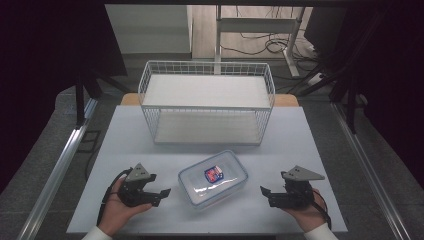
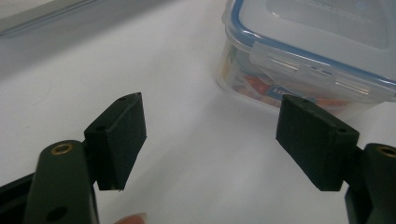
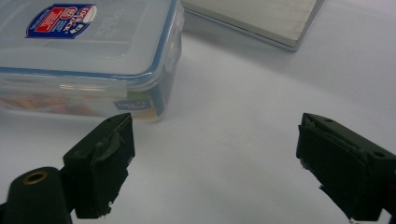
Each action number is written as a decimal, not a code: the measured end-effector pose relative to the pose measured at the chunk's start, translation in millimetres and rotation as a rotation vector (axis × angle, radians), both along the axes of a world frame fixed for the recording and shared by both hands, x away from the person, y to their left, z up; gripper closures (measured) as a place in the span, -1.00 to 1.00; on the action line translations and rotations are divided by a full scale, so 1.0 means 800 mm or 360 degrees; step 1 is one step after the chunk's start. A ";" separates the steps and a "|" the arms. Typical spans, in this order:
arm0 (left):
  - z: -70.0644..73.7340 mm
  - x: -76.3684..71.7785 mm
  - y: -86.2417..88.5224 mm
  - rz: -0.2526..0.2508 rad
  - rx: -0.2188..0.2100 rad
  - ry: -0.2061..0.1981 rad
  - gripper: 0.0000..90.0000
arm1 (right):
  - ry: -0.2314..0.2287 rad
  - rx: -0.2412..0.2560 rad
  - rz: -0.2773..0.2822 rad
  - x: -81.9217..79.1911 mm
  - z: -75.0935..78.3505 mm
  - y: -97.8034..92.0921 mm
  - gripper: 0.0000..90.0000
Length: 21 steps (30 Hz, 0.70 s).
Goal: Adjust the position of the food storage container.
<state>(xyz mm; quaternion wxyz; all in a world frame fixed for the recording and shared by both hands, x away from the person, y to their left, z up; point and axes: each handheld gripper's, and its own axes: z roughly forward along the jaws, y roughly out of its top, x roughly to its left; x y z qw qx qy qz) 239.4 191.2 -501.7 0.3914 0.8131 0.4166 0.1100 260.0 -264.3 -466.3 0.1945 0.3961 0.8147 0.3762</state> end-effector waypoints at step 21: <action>0.029 -0.008 0.001 -0.0022 -0.0039 -0.0087 -0.46 | -0.0001 0.0006 0.0041 -0.004 0.002 0.008 -0.67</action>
